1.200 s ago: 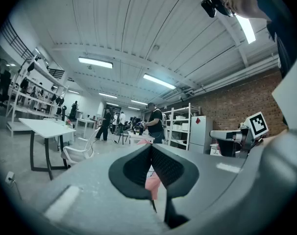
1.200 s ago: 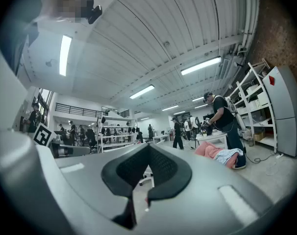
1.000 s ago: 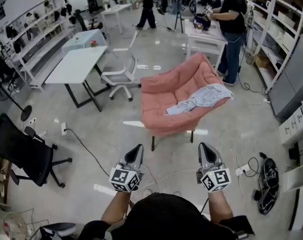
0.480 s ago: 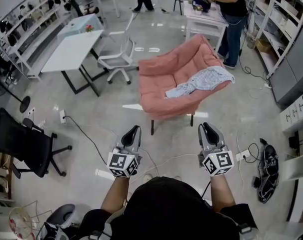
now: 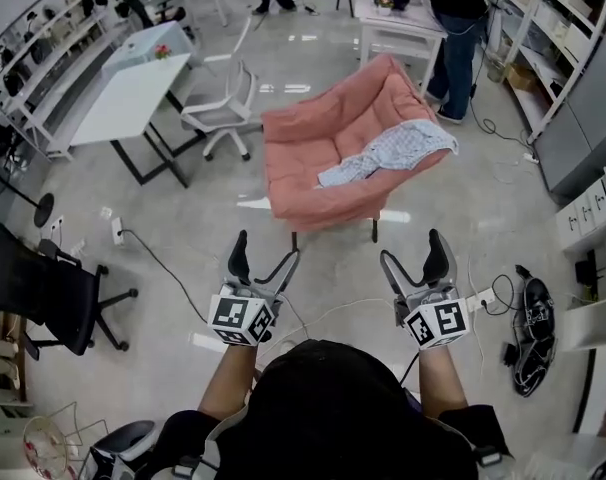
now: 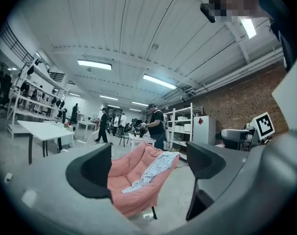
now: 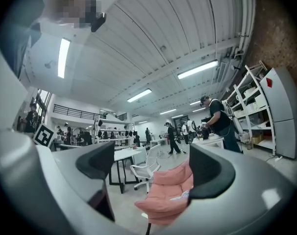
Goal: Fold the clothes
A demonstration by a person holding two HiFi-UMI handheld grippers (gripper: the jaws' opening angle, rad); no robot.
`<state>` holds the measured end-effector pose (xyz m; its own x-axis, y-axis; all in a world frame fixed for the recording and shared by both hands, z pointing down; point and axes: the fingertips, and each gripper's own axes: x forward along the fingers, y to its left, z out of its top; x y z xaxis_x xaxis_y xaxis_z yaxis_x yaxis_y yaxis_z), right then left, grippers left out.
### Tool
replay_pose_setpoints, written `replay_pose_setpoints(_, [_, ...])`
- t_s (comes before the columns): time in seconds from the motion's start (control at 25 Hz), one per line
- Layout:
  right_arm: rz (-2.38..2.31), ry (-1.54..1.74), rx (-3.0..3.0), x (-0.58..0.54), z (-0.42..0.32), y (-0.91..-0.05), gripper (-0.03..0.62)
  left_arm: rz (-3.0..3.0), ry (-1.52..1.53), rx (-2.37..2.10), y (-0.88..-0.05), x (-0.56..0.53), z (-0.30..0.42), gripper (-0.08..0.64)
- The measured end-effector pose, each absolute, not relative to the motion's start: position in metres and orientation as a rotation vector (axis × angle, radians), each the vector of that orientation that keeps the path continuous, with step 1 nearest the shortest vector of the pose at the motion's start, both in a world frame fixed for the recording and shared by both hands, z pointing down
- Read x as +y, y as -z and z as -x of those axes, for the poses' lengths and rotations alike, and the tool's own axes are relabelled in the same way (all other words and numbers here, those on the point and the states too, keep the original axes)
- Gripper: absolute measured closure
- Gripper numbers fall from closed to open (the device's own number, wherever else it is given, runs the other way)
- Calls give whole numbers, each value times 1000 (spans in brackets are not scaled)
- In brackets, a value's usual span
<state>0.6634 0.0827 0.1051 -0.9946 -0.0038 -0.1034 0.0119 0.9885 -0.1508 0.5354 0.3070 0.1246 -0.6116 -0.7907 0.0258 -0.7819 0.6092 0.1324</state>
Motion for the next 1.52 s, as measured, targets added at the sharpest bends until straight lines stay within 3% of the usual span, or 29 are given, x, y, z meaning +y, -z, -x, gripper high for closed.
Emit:
replay_pose_setpoints(0.48, [49, 280, 3073, 4, -705, -116, 141, -1355, 160, -2708, -133, 237, -570, 91])
replay_pose_setpoints(0.8, [106, 318, 3116, -34, -711, -141, 207, -1467, 35, -2594, -152, 176, -582, 92])
replay_pose_setpoints(1.24, [341, 261, 3090, -98, -672, -139, 215, -1657, 11, -2516, -162, 98, -510, 92])
replay_pose_setpoints(1.52, [466, 274, 3069, -128, -610, -131, 222, -1785, -14, -2417, -161, 54, -444, 92])
